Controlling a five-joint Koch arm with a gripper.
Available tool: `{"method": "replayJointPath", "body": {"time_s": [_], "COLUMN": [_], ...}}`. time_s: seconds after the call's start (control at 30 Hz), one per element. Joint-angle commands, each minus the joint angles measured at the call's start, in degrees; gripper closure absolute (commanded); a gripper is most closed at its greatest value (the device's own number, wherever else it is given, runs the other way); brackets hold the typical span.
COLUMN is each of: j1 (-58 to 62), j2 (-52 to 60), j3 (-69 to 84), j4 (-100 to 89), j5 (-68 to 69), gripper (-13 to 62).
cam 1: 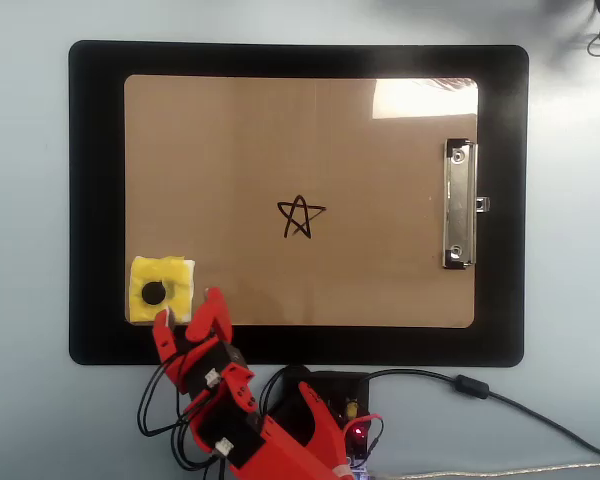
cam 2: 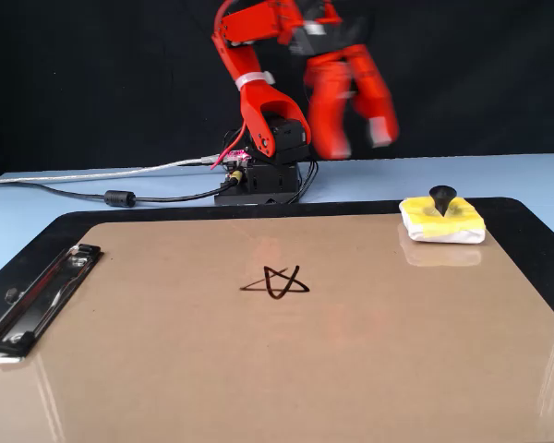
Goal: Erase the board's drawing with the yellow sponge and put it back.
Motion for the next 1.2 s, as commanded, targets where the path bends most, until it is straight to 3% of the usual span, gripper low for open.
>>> {"method": "replayJointPath", "body": {"time_s": [0.0, 0.3, 0.73, 0.93, 1.13, 1.17], "j1": [-7.2, -9.9, -9.6, -9.2, -7.9, -7.2], "j2": [-3.4, -15.3, -23.1, -23.6, -23.6, -23.6], "j3": [1.4, 15.2, 17.2, 17.5, 19.0, 19.0], "j4": [-16.0, -51.3, -57.3, -57.9, -60.2, -60.4], "j5": [-0.5, 10.1, 13.2, 13.3, 13.9, 13.9], "gripper": [16.1, 15.9, 17.3, 27.9, 55.9, 57.6]}}
